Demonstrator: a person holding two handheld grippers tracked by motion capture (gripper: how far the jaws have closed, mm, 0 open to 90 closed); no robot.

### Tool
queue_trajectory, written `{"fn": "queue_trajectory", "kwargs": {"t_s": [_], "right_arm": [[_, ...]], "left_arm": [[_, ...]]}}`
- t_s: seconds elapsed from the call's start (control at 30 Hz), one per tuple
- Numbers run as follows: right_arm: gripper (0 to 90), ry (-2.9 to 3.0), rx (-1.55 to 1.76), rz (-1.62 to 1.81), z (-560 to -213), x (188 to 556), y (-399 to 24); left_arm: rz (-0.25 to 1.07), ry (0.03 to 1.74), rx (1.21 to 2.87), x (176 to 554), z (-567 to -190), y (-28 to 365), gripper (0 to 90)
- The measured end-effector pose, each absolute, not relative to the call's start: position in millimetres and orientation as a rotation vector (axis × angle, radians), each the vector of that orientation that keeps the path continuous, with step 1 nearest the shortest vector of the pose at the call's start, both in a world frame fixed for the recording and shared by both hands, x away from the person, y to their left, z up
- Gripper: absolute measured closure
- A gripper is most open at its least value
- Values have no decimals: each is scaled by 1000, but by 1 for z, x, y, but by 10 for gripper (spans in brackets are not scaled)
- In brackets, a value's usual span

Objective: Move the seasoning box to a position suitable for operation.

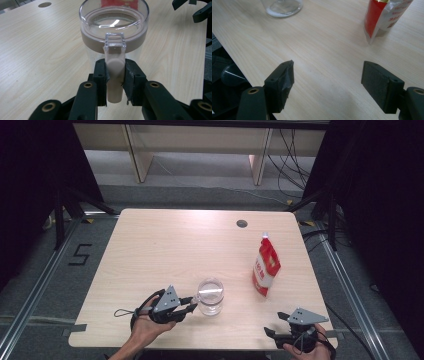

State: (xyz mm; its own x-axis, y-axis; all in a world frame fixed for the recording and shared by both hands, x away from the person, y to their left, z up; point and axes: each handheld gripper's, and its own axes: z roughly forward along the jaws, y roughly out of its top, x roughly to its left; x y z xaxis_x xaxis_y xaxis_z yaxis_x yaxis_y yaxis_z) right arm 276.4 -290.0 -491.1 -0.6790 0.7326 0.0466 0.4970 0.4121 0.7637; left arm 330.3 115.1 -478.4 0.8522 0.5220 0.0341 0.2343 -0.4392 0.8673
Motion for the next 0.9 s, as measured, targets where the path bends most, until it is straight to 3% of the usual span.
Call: {"fn": "queue_trajectory", "kwargs": {"t_s": [0.53,0.9], "right_arm": [[271,2384,1059,1144,-492,277,-288],[271,2372,1043,1128,-491,276,-289]], "left_arm": [[297,418,2056,350,-479,118,725],[320,486,2030,352,-486,118,668]]}}
